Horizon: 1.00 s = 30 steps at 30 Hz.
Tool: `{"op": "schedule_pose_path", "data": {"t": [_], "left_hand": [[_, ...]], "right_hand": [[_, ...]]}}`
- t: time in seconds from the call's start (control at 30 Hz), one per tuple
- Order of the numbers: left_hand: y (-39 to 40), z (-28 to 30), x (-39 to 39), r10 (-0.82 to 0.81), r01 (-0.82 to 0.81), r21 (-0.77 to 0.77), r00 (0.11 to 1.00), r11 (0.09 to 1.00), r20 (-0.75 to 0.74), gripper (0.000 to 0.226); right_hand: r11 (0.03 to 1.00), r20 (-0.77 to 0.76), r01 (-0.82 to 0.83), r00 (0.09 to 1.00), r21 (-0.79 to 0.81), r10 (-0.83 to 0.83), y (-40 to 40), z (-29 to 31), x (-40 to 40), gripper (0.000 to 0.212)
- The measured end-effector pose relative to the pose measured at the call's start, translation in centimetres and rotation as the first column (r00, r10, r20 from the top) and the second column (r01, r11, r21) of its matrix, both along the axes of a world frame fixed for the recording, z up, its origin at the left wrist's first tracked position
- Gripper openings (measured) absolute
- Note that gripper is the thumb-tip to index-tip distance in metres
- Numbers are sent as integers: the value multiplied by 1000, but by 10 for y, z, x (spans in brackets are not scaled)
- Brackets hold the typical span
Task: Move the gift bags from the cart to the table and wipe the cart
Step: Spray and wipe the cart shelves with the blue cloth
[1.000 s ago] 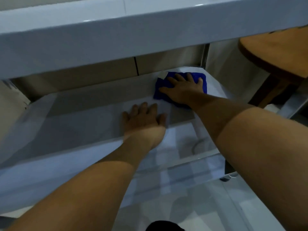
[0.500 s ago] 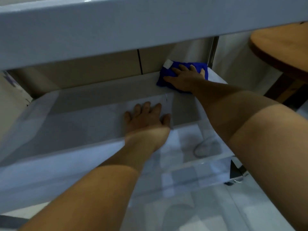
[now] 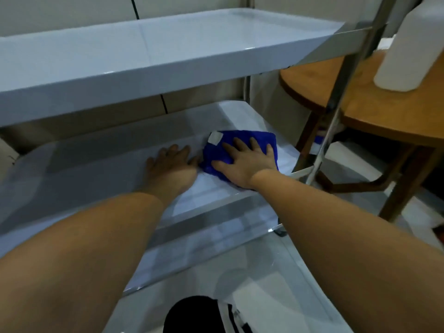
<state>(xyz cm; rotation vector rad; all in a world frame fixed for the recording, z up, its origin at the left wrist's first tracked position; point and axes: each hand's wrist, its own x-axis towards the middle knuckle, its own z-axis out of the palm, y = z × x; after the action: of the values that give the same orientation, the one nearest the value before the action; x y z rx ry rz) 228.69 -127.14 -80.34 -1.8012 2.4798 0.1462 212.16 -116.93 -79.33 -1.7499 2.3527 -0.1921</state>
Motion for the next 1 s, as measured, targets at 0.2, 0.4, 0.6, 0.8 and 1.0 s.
{"op": "schedule_pose_path", "data": {"t": [0.2, 0.4, 0.6, 0.8, 1.0], "left_hand": [[14, 13, -13, 30, -30, -7, 1000, 1000, 1, 52], [39, 35, -63, -147, 150, 23, 984, 988, -96, 48], [47, 10, -80, -203, 192, -72, 956, 979, -211, 44], [40, 2, -84, -205, 172, -165, 956, 971, -210, 24], [32, -4, -86, -204, 195, -84, 972, 977, -119, 64]], "right_hand": [[995, 13, 91, 996, 29, -92, 62, 3, -14, 76], [981, 3, 183, 983, 62, -183, 67, 5, -32, 83], [989, -22, 133, 991, 64, -132, 27, -1, -49, 83], [998, -42, 56, 998, 23, -55, -34, -5, -77, 81], [999, -60, 43, 997, -18, -44, -117, -9, -90, 81]]}}
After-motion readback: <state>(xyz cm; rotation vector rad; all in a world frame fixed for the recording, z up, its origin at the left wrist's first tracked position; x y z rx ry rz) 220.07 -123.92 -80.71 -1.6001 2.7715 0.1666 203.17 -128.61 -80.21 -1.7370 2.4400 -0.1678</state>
